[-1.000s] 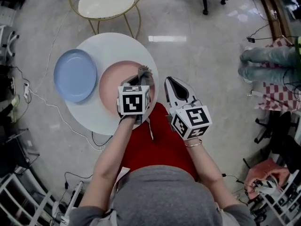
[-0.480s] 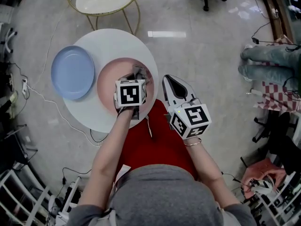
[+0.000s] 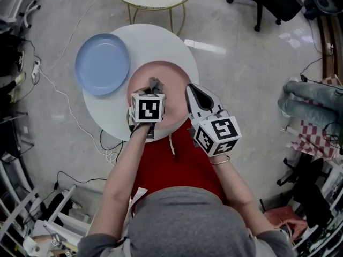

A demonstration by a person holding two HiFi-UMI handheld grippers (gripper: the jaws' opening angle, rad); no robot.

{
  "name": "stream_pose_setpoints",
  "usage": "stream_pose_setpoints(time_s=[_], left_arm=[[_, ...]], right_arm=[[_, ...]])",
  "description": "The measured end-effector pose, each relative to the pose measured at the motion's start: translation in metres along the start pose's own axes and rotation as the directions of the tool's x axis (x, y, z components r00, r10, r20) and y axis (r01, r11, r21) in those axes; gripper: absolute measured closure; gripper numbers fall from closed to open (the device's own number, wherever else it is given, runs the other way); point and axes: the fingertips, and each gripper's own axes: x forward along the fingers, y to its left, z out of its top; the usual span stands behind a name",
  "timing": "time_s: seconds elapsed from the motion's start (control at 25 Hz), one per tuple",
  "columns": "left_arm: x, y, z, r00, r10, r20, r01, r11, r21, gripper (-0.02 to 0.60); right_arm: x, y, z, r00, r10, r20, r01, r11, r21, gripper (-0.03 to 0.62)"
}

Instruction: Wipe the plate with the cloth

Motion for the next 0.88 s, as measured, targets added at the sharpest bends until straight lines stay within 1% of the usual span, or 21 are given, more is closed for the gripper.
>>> stream_pose_setpoints(time_s=[0.16,0.32,0.56,0.88], left_arm=[[-0.008,0.019,-0.009,0.999,0.030,-0.015,-0.031,0.999,-0.033,0.546],[-0.016,0.035,-0.016,0.998,0.061,-0.013,-0.062,0.996,-0.064,0.546],[-0.024,0.055,-0.024,0.993,0.114,-0.014,-0.114,0.990,-0.088,0.546],[-0.040,0.077,-0.036,0.991,0.136,-0.006,-0.136,0.982,-0.134,0.546]], right_arm=[[0.012,0.020,-0.002,0.999,0.045,-0.024,-0.045,0.999,-0.023,0.565],[0.017,0.031,-0.006,0.997,0.067,-0.046,-0.069,0.997,-0.039,0.565],[0.023,0.038,-0.010,0.995,0.080,-0.065,-0.083,0.995,-0.050,0.565],[0.029,0.052,-0.012,0.994,0.086,-0.070,-0.090,0.994,-0.060,0.565]])
